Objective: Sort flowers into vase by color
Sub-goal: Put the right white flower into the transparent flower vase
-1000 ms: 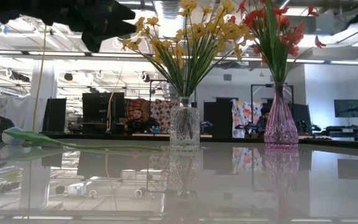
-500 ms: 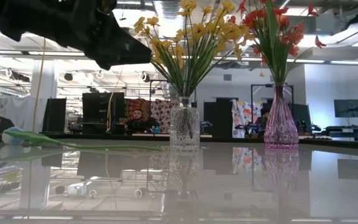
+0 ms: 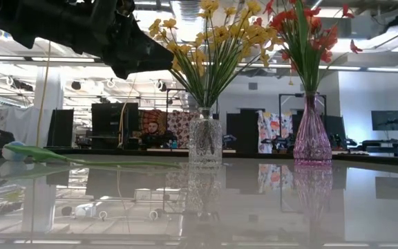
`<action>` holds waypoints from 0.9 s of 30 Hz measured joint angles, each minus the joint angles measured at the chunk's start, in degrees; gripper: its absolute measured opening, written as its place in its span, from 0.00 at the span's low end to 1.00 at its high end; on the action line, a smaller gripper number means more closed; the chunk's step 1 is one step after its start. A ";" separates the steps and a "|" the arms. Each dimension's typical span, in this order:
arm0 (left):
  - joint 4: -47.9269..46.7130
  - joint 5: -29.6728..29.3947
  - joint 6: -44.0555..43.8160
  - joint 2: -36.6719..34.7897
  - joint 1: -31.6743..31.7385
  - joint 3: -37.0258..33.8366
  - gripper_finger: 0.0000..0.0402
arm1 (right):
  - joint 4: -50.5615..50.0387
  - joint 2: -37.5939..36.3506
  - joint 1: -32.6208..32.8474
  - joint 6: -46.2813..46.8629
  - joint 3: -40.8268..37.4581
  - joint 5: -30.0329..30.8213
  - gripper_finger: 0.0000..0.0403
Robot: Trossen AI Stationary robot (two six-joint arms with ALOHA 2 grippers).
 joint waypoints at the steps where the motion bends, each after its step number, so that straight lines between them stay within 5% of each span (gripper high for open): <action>1: -0.04 0.02 -0.32 0.00 0.00 0.00 0.40 | 0.47 -0.02 -0.25 -0.77 -0.01 0.25 0.39; 7: -0.02 0.02 -3.46 0.00 0.00 0.00 0.40 | 2.65 -2.69 -0.89 -2.88 -0.07 7.36 0.06; 13: -0.56 8.71 -9.43 0.64 -0.13 0.03 0.40 | 8.50 -6.70 -0.95 -12.93 -0.11 19.34 0.07; 19: 4.80 12.06 -12.23 6.55 -1.69 0.04 0.40 | 34.09 -7.38 -1.65 -53.97 -0.09 36.61 0.05; 27: 36.88 21.85 -10.24 24.38 -3.28 3.27 0.40 | 72.29 -3.28 -10.31 -102.09 -0.04 37.29 0.06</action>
